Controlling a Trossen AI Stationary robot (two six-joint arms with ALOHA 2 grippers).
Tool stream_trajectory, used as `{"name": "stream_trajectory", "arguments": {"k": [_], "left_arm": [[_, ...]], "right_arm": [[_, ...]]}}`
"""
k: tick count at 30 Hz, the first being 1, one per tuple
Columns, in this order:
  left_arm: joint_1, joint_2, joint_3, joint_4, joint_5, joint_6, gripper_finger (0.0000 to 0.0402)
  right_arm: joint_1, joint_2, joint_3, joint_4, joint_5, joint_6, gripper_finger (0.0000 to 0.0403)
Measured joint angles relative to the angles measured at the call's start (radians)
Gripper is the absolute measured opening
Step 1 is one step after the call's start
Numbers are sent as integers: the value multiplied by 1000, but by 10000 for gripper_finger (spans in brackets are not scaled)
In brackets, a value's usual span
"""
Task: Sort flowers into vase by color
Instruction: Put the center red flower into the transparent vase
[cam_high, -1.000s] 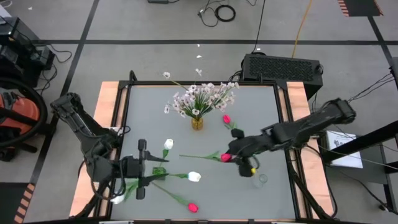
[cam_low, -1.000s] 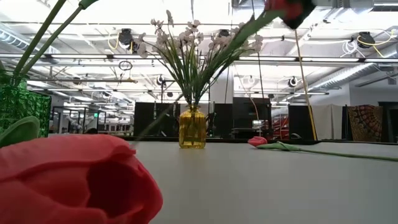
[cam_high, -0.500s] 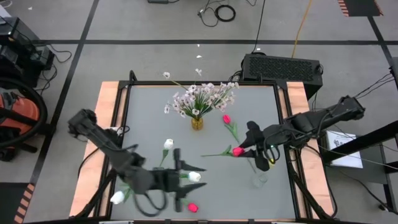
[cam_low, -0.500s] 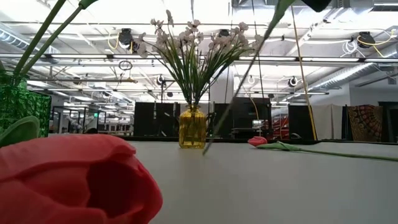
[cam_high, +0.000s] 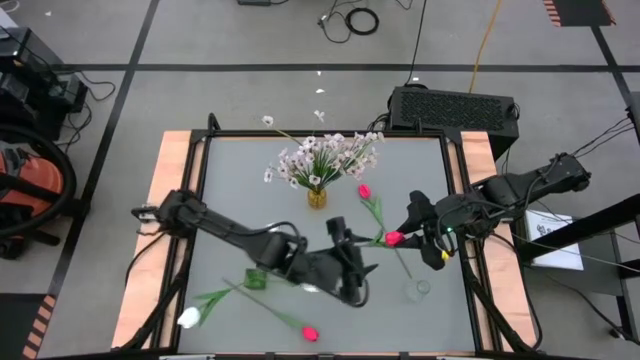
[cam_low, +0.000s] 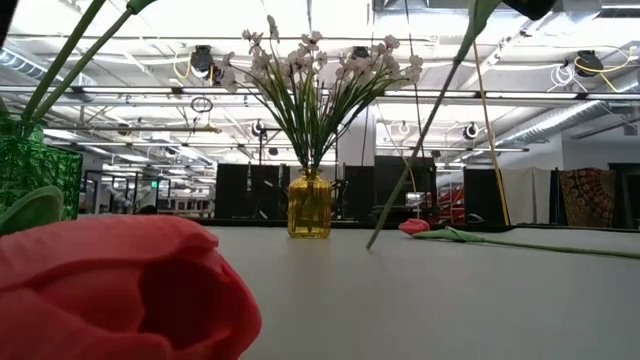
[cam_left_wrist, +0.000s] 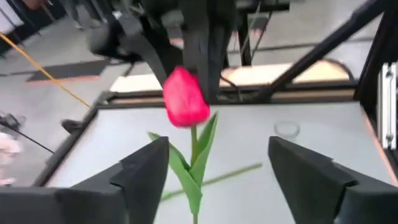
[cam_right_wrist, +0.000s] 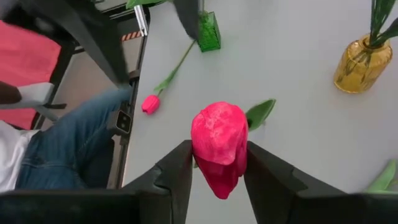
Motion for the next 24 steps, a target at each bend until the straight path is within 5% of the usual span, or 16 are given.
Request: {"name": "stream_trajectory", "arguments": {"k": [14,24], "left_arm": [[73,12,1,-46,140,-26,311],[119,29,1,-52,152,-19,310]], "right_arm": [[0,-1,0,73,2,-11,130],[0,4,0,113,2,-26,130]]}}
